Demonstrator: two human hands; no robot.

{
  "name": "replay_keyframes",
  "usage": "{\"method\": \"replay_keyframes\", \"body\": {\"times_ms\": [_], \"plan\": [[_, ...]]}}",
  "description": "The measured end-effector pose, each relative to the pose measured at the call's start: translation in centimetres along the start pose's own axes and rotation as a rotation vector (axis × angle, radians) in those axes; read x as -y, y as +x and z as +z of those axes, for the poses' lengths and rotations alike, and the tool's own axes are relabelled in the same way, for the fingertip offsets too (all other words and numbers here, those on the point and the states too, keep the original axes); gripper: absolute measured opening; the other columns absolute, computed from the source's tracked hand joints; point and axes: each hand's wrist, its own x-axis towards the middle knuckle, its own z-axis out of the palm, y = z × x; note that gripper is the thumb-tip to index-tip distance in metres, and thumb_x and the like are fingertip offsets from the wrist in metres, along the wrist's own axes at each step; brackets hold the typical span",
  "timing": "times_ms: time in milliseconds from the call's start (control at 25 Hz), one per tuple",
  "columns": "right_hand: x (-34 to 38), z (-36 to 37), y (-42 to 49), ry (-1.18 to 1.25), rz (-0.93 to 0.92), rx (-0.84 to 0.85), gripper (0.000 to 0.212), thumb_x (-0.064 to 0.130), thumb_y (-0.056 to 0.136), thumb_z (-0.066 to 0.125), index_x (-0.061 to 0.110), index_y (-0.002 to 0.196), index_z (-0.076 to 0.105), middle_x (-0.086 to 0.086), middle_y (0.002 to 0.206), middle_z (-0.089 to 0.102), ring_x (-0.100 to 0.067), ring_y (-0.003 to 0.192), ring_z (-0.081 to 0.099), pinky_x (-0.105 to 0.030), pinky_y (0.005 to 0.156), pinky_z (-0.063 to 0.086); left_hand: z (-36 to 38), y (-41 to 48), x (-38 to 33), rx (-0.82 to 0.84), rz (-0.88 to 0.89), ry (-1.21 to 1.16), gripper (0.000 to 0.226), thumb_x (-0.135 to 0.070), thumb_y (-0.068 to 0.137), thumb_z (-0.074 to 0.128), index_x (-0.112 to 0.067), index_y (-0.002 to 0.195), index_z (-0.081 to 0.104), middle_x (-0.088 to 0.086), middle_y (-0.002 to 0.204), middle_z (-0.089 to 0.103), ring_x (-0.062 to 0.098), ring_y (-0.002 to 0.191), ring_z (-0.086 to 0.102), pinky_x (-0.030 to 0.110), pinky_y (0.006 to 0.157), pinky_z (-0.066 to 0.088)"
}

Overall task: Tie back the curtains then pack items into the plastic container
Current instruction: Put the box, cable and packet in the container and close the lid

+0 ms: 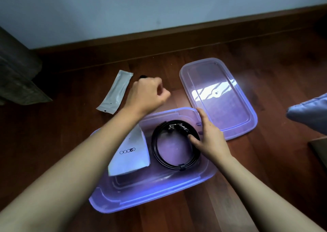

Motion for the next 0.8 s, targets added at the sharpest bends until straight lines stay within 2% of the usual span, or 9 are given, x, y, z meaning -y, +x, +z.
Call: {"method": "replay_keyframes", "body": {"times_ms": [40,120,200,360,440,520,640,720,800], "plan": [[-0.1,0.1,0.0,0.001,0.0,0.0,0.088,0.033,0.078,0.069,0.035,0.146,0.014,-0.004,0.113,0.062,-0.026,0.098,0.063,-0.036,0.077,0.048,0.7,1.6,1.7,0.025,-0.038,0.016,0.034,-0.033,0.08,0.049,-0.012,0.1,0.067,0.017,0.099,0.066,0.036,0.093,0.061,0.04,0.08,0.051],[-0.1,0.2,0.0,0.004,0.001,-0.003,0.087,0.032,0.078,0.069,0.036,0.145,0.014,-0.004,0.113,0.062,-0.026,0.095,0.064,-0.037,0.077,0.05,2.7,4.0,5.0,0.246,-0.14,0.146,0.041,-0.024,0.091,0.049,-0.018,0.132,0.051,0.023,0.137,0.045,0.039,0.122,0.047,0.041,0.1,0.041],[-0.2,0.2,0.1,0.007,0.007,0.002,0.087,0.032,0.077,0.069,0.036,0.145,0.015,-0.004,0.113,0.062,-0.026,0.095,0.064,-0.038,0.078,0.051,4.5,4.6,7.4,0.418,-0.182,0.241,0.047,-0.023,0.095,0.049,-0.022,0.141,0.041,0.023,0.152,0.02,0.041,0.135,0.032,0.041,0.11,0.031],[-0.2,0.2,0.0,-0.007,0.011,0.006,0.087,0.033,0.078,0.068,0.035,0.146,0.014,-0.002,0.116,0.061,-0.026,0.098,0.063,-0.035,0.077,0.049,5.0,4.3,8.5,0.282,-0.19,0.176,0.033,-0.012,0.091,0.056,-0.014,0.124,0.061,0.023,0.134,0.048,0.038,0.118,0.051,0.037,0.1,0.04],[-0.2,0.1,0.0,-0.005,0.008,0.011,0.086,0.034,0.079,0.067,0.034,0.147,0.013,-0.003,0.117,0.061,-0.026,0.099,0.062,-0.035,0.078,0.048,3.7,4.0,7.4,0.174,-0.235,-0.052,0.031,-0.016,0.084,0.062,-0.019,0.115,0.068,0.016,0.121,0.062,0.03,0.111,0.058,0.033,0.095,0.044],[-0.1,0.1,0.1,0.003,0.008,0.022,0.086,0.033,0.08,0.067,0.034,0.147,0.013,-0.003,0.118,0.061,-0.026,0.101,0.061,-0.035,0.079,0.046,1.7,2.2,4.8,0.128,-0.16,-0.367,0.032,-0.027,0.074,0.064,-0.029,0.105,0.071,0.005,0.103,0.067,0.018,0.099,0.061,0.026,0.088,0.045],[0.0,-0.2,0.1,0.03,0.004,0.025,0.084,0.03,0.08,0.067,0.034,0.146,0.016,-0.005,0.116,0.062,-0.028,0.102,0.061,-0.035,0.078,0.045,0.2,-3.2,0.5,0.241,0.149,-0.473,0.029,-0.024,0.07,0.067,-0.029,0.098,0.073,-0.006,0.094,0.06,0.005,0.092,0.057,0.013,0.08,0.044],[0.0,-0.2,0.1,0.051,0.007,0.023,0.083,0.025,0.08,0.066,0.035,0.146,0.018,-0.006,0.112,0.063,-0.03,0.102,0.06,-0.034,0.075,0.043,1.1,-6.4,-0.4,0.399,0.313,-0.358,0.028,-0.021,0.072,0.065,-0.024,0.098,0.075,0.001,0.097,0.06,0.01,0.092,0.058,0.014,0.079,0.043],[0.0,-0.2,0.0,0.062,0.015,0.02,0.082,0.022,0.079,0.065,0.036,0.146,0.019,-0.006,0.107,0.063,-0.029,0.101,0.06,-0.032,0.072,0.04,2.9,-7.8,-0.1,0.615,0.385,-0.138,0.03,-0.021,0.076,0.063,-0.023,0.104,0.072,0.009,0.105,0.057,0.022,0.097,0.057,0.024,0.085,0.042]]}}
